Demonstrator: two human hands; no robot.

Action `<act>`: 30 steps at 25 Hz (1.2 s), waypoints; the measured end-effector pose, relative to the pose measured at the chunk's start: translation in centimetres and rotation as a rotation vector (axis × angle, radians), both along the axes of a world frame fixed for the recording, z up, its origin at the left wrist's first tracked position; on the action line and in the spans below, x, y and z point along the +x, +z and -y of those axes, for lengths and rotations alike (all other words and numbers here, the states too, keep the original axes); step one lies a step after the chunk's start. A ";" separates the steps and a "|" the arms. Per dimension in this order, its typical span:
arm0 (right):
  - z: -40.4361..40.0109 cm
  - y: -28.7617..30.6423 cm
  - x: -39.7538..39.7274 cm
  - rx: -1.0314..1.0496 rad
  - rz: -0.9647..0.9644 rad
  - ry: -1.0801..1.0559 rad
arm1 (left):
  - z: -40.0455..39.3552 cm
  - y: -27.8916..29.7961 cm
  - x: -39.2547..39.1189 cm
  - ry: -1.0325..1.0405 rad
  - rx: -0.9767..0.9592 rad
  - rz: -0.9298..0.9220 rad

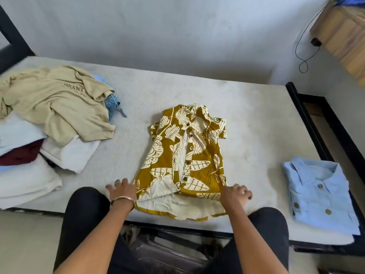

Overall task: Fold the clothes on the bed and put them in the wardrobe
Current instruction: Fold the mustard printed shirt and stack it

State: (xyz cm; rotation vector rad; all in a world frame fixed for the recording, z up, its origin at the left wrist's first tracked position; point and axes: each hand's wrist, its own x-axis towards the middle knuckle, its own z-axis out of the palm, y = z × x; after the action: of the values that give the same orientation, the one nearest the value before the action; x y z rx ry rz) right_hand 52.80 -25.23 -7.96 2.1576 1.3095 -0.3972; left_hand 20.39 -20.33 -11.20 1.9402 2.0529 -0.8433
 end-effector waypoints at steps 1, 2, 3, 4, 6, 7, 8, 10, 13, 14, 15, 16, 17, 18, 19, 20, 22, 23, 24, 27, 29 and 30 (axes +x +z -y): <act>-0.8 0.1 -1.2 0.003 0.015 0.104 | 0.1 0.3 1.2 -0.089 0.050 -0.038; -1.5 -0.2 -2.5 0.030 -0.043 0.215 | 0.2 0.3 2.5 -0.178 0.095 -0.020; -2.0 -0.6 -3.8 0.073 -0.149 0.324 | 0.2 0.3 3.7 -0.251 0.099 0.045; -2.1 -0.9 -5.1 0.113 -0.249 0.415 | 0.5 -0.1 5.1 -0.310 0.067 0.133; -1.4 -1.7 -7.2 0.168 -0.318 0.529 | 1.6 -1.2 7.1 -0.322 0.012 0.271; -0.7 -2.1 -7.6 0.185 -0.301 0.547 | 2.2 -1.6 7.7 -0.277 0.008 0.297; 0.0 -2.6 -7.6 0.213 -0.273 0.546 | 2.6 -2.1 8.1 -0.221 0.020 0.309; 0.9 -3.3 -6.4 0.285 -0.274 0.495 | 2.6 -3.0 8.1 -0.082 0.044 0.341; 0.6 -2.8 -4.3 0.309 -0.468 0.325 | 1.2 -3.8 6.7 0.077 0.043 0.468; 0.3 -2.6 -3.9 0.276 -0.531 0.281 | 0.6 -4.0 6.1 0.112 0.009 0.500; 0.0 -2.5 -3.6 0.225 -0.563 0.234 | 0.2 -4.0 5.7 0.126 -0.035 0.526; -0.2 -2.2 -3.5 0.164 -0.567 0.192 | 0.0 -3.9 5.5 0.109 -0.077 0.542; -0.5 -1.9 -3.4 0.095 -0.532 0.177 | 0.1 -3.6 5.3 0.055 -0.097 0.537; -0.8 -1.9 -3.4 0.033 -0.474 0.195 | 0.4 -3.1 5.4 -0.054 -0.111 0.504; -1.1 -1.9 -3.6 0.010 -0.438 0.201 | 0.7 -2.7 5.4 -0.209 -0.135 0.444; -1.6 -1.8 -3.9 0.051 -0.465 0.178 | 1.1 -2.1 5.4 -0.383 -0.154 0.378; -2.5 -2.3 -4.8 0.251 -0.624 0.068 | 1.7 -1.0 5.5 -0.705 -0.187 0.294; -3.0 -2.6 -5.2 0.350 -0.666 0.025 | 2.0 -0.4 5.5 -0.799 -0.237 0.281; -3.3 -3.0 -5.6 0.428 -0.691 0.013 | 2.3 0.1 5.7 -0.837 -0.321 0.275; -3.6 -4.7 -6.5 0.438 -0.760 0.011 | 2.6 0.8 6.8 -0.579 -0.515 0.439; -3.6 -5.8 -7.0 0.426 -0.771 -0.062 | 1.4 0.6 8.6 -0.228 -0.302 0.704; -3.6 -6.0 -7.3 0.434 -0.760 -0.106 | 0.5 0.2 9.5 -0.060 -0.121 0.800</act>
State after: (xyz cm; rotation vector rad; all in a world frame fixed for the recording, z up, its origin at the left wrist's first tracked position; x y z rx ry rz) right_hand 45.51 -21.59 -14.00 2.5543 1.8090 -1.1518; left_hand 29.91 -20.87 -10.98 1.8494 1.4325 -0.1285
